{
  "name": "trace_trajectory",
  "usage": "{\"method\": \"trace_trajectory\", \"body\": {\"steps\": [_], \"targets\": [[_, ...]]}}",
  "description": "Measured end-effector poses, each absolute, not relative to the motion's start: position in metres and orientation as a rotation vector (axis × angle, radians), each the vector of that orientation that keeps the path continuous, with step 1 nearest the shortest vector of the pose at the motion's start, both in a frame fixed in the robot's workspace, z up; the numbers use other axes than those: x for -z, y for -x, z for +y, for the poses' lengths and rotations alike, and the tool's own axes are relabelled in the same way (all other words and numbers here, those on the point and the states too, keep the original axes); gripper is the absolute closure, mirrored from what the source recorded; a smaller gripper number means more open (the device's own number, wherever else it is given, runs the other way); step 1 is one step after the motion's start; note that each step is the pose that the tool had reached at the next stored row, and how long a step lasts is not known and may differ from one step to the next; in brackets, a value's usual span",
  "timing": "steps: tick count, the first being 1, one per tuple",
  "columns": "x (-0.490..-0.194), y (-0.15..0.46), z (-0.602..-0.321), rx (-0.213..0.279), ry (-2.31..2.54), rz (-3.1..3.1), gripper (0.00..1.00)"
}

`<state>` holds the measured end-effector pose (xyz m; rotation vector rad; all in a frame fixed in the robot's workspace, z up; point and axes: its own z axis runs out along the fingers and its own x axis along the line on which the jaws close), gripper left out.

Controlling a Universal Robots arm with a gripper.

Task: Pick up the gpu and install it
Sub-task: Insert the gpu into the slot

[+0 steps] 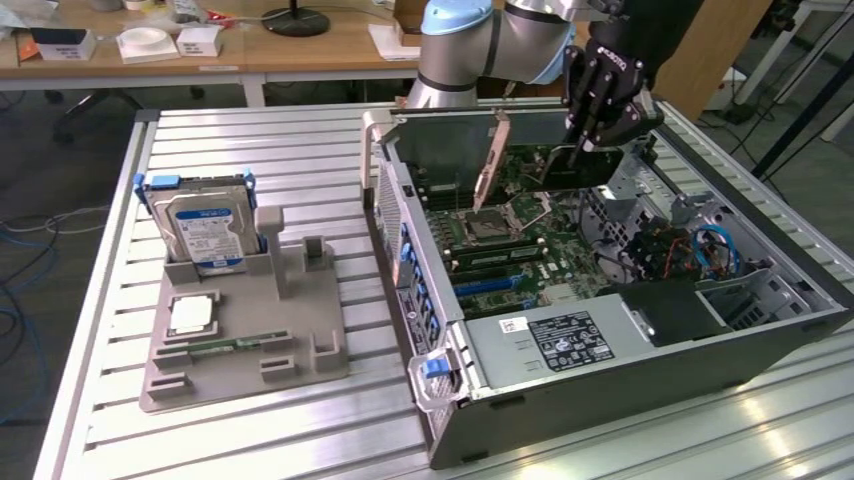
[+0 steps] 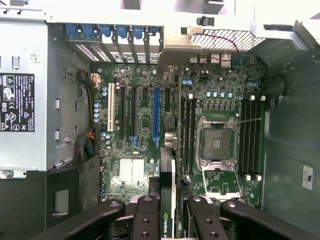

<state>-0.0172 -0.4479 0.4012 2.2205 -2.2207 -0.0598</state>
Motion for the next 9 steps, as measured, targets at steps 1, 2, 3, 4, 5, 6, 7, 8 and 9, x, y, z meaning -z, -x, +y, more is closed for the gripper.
{"method": "trace_trajectory", "body": {"steps": [1, 2, 3, 4, 5, 6, 7, 8, 9], "targets": [[-0.4012, 0.0172, -0.4479, 0.060, -2.221, -2.221, 0.74], [-0.4011, 0.0172, -0.4479, 0.060, -2.221, -2.221, 0.74], [-0.4011, 0.0172, -0.4479, 0.060, -2.221, -2.221, 0.74], [-0.4010, 0.0172, -0.4479, 0.060, -2.221, -2.221, 0.74], [-0.4008, 0.0172, -0.4479, 0.060, -2.221, -2.221, 0.74], [-0.4004, 0.0172, -0.4479, 0.060, -2.221, -2.221, 0.74], [-0.4001, 0.0172, -0.4479, 0.059, -2.220, -2.220, 0.74], [-0.3996, 0.0172, -0.4479, 0.059, -2.220, -2.220, 0.74], [-0.3989, 0.0172, -0.4479, 0.058, -2.220, -2.220, 0.74]]}}
